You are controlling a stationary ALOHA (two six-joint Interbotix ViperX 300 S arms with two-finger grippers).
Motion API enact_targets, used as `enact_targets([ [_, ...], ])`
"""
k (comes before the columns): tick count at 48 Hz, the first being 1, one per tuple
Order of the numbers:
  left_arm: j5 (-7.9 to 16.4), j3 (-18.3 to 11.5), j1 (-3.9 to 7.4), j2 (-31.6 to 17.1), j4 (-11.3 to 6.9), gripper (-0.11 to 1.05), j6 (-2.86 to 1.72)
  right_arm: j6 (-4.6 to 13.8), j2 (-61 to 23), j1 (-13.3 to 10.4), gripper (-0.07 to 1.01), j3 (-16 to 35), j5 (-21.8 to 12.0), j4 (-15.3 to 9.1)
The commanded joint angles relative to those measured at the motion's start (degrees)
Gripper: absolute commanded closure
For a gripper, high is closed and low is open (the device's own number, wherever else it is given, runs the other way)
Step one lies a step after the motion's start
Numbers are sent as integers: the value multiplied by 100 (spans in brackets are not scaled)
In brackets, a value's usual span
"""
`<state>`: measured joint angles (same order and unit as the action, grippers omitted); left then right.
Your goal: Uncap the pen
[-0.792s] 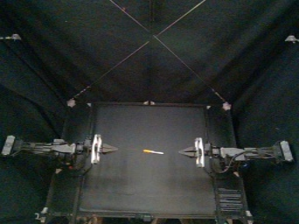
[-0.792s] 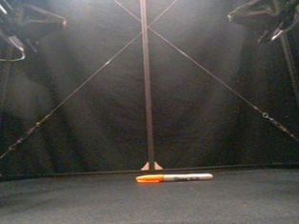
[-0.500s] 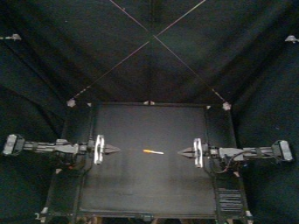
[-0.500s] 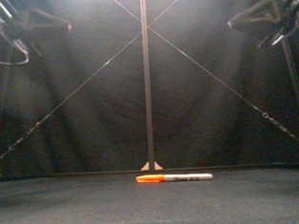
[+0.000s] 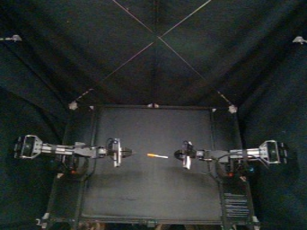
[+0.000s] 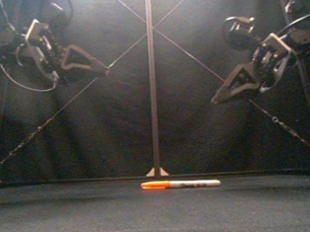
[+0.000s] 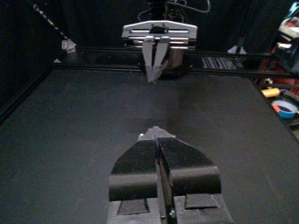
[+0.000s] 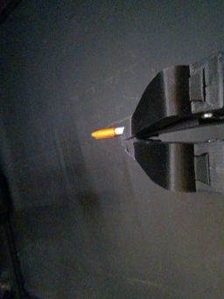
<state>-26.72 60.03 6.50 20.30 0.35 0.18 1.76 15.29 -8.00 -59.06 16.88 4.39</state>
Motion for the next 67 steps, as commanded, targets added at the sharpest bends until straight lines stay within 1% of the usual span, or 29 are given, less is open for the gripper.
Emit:
enact_targets([
  [1, -53, -308, 70, -422, 18, 27, 9, -9, -466, -62, 49, 343, 18, -9],
  [5, -53, -439, 79, -668, 18, 14, 9, -9, -791, -88, 37, 483, 9, 0],
  [6, -53, -466, 88, -721, 18, 11, 9, -9, -896, -105, 32, 527, 0, 9],
  [9, -53, -545, 97, -853, 18, 2, 9, -9, -1107, -123, 25, 624, -26, 9],
  [12, -53, -615, 105, -984, 18, -7, 9, -9, -1283, -141, 19, 694, -62, 0],
  [15, -53, -668, 114, -1055, 18, -9, 9, -9, -1459, -141, 16, 782, -88, -9],
  [20, -44, -729, 105, -1134, 18, -9, 9, -18, -1731, -158, 16, 905, -149, -9],
  [24, -44, -729, 105, -1160, 18, -9, 9, -18, -1907, -193, 16, 967, -193, -9],
  [25, -44, -729, 105, -1160, 18, -9, 0, -18, -1951, -193, 16, 984, -202, -9],
  [26, -44, -721, 105, -1160, 18, -9, 9, -18, -1986, -202, 16, 1002, -202, -9],
  [27, -44, -721, 105, -1151, 18, -9, 0, -18, -2030, -211, 16, 1011, -220, -9],
  [31, -44, -721, 105, -1151, 18, -9, 0, -18, -2162, -237, 16, 1055, -237, -9],
  [36, -44, -703, 105, -1160, 18, -9, 0, -9, -2268, -255, 16, 1072, -246, 18],
  [41, -35, -703, 105, -1151, 18, -9, 0, -9, -2285, -255, 18, 1055, -308, -9],
  [46, -35, -694, 114, -1151, 18, -9, 0, -26, -2285, -255, 24, 1037, -431, -9],
  [50, -35, -703, 123, -1160, 18, -9, 0, -26, -2285, -255, 33, 1028, -457, -53],
  [54, 18, -721, 123, -1151, 9, -9, 0, -18, -2259, -237, 39, 1046, -457, -79],
  [57, 114, -756, 123, -1151, 9, -9, 0, -18, -2180, -237, 41, 1099, -457, -97],
  [60, 325, -835, 123, -1125, 18, -9, 0, -53, -2048, -220, 41, 1195, -457, -123],
  [63, 633, -940, 114, -1099, 44, -9, 0, -70, -1907, -211, 41, 1301, -475, -176],
  [65, 896, -1020, 105, -1090, 88, -9, 9, -53, -1811, -202, 41, 1380, -510, -229],
  [67, 1178, -1107, 105, -1081, 158, -9, 0, -53, -1723, -193, 41, 1459, -571, -299],
])
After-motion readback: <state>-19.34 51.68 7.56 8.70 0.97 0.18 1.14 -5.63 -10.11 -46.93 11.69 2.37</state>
